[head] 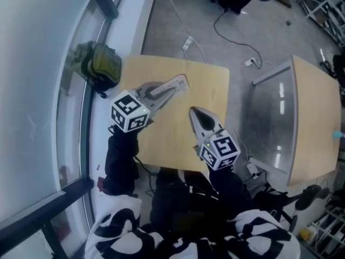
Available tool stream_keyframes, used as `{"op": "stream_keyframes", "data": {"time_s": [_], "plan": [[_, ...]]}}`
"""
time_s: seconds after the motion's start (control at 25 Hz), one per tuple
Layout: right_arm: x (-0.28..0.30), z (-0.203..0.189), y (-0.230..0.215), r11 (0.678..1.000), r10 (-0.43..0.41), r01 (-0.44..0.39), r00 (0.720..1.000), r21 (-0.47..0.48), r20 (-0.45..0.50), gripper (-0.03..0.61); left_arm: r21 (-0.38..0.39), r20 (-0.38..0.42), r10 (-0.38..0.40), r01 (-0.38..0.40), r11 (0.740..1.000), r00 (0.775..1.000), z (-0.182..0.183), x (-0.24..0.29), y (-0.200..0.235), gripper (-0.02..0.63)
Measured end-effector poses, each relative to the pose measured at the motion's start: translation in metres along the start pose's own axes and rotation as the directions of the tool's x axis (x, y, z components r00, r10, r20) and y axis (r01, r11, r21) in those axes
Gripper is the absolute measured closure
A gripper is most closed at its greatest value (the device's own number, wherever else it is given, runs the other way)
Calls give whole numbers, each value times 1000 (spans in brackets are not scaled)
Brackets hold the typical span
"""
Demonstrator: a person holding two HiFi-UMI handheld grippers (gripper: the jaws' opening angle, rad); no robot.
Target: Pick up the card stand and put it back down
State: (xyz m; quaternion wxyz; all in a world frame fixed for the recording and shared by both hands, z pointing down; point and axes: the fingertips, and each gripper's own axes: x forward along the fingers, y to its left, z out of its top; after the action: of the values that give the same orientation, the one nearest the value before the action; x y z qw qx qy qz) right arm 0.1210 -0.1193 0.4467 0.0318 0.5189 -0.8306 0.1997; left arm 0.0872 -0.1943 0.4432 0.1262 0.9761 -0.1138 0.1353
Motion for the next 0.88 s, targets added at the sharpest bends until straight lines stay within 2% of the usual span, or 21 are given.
{"op": "stream_keyframes", "data": {"time_s": [0.2,0.36,0.6,0.88], "plan": [[-28,40,15,999,0,3,999,-41,52,568,-24,40,108,-107,994,993,24,-15,-26,595],[-37,61,37,993,53,-42,994,-107,97,568,-1,69,188,-189,982,980,38,-23,-46,595],[-53,84,56,984,75,-50,987,-169,142,568,22,101,327,-331,943,940,51,-38,-64,595],[-61,95,54,980,44,-10,984,-199,171,568,-1,174,448,-454,891,877,61,-55,-69,595]]}}
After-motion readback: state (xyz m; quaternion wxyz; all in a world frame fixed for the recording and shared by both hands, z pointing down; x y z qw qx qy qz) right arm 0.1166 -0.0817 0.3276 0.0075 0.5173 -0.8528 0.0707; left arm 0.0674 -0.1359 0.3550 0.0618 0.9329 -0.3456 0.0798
